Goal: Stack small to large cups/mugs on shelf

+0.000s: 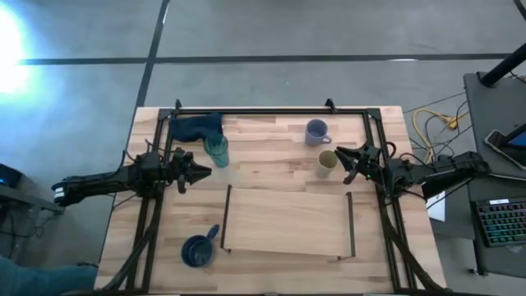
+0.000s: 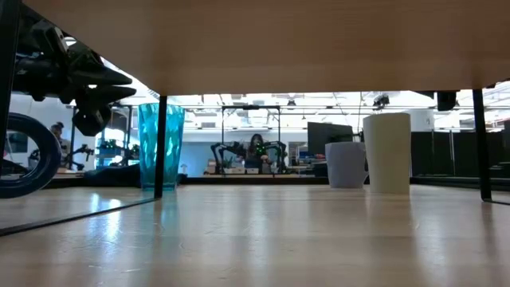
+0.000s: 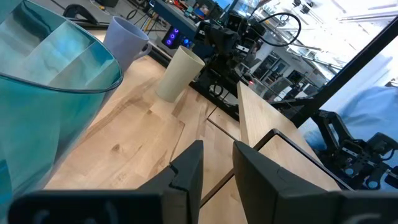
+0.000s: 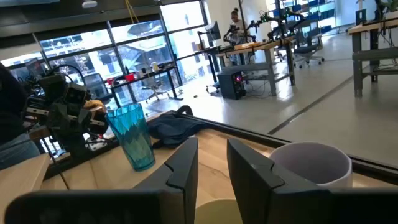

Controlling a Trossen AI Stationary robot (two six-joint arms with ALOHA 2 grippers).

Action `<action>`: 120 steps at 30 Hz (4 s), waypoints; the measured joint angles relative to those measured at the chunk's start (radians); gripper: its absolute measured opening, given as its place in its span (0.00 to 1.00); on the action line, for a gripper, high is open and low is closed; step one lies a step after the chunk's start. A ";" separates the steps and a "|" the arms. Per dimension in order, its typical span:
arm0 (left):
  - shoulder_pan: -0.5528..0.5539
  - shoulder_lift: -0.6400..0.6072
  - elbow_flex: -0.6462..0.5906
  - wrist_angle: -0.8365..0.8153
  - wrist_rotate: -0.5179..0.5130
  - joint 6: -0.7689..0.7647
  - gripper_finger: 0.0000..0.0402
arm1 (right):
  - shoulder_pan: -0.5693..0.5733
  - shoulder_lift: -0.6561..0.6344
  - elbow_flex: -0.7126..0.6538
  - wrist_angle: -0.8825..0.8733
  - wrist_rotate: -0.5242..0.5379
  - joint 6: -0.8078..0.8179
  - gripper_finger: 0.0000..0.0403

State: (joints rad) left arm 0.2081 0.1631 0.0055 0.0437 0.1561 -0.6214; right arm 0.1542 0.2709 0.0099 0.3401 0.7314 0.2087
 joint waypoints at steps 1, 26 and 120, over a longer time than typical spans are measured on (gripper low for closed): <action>0.000 0.000 0.000 0.000 0.000 0.000 0.18 | 0.000 0.000 0.000 0.000 0.000 0.000 0.20; 0.000 0.000 0.000 0.000 0.000 0.000 0.18 | 0.000 0.000 0.000 0.000 0.000 0.000 0.20; 0.474 1.058 1.415 -1.089 -0.244 0.709 0.18 | -0.002 0.005 0.000 0.288 0.040 0.424 0.18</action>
State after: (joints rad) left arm 0.6826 1.2209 1.4205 -1.0455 -0.0883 0.0879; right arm 0.1524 0.2756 0.0097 0.6280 0.7710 0.6324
